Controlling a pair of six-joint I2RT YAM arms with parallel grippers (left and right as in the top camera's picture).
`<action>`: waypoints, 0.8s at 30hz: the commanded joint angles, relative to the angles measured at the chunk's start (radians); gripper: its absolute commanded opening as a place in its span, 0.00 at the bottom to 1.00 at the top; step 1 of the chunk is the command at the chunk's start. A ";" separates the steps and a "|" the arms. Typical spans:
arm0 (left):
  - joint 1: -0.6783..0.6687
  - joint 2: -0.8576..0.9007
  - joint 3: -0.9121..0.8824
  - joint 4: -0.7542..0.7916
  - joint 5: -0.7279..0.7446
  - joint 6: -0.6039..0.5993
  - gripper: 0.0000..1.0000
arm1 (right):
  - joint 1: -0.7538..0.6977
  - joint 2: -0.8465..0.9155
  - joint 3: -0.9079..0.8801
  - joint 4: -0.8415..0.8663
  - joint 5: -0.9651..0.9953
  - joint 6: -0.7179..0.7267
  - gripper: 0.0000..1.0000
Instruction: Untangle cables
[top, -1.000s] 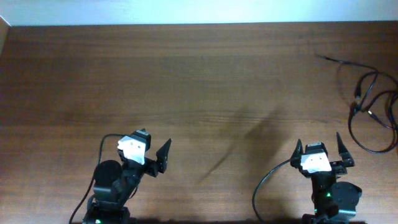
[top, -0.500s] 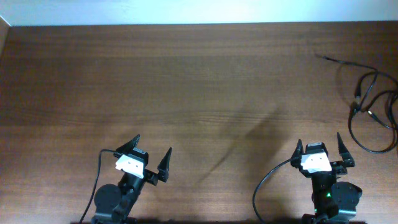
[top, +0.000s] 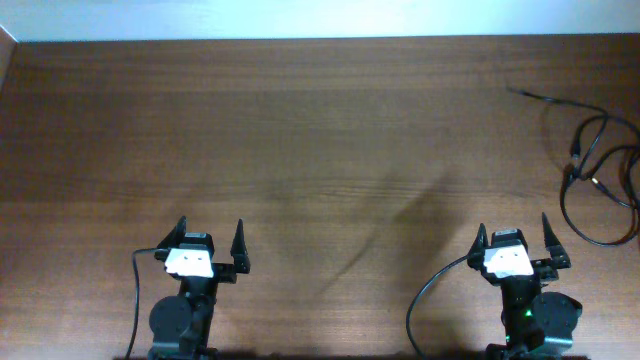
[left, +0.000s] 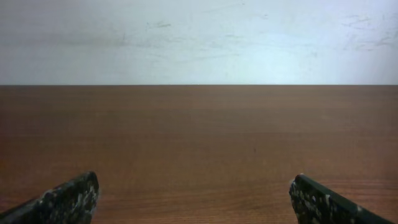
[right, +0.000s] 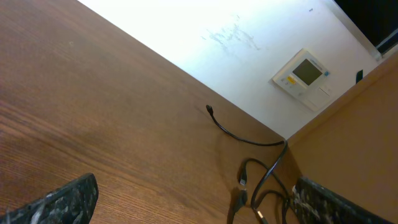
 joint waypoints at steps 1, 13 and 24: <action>0.004 -0.011 -0.009 0.000 -0.011 0.016 0.99 | 0.006 -0.008 -0.007 -0.003 0.005 0.012 0.99; 0.004 -0.011 -0.009 0.000 -0.011 0.016 0.99 | 0.265 -0.008 -0.007 0.001 0.080 -0.055 0.99; 0.004 -0.011 -0.009 0.000 -0.011 0.016 0.99 | 0.273 -0.008 -0.007 0.003 -0.092 0.660 0.99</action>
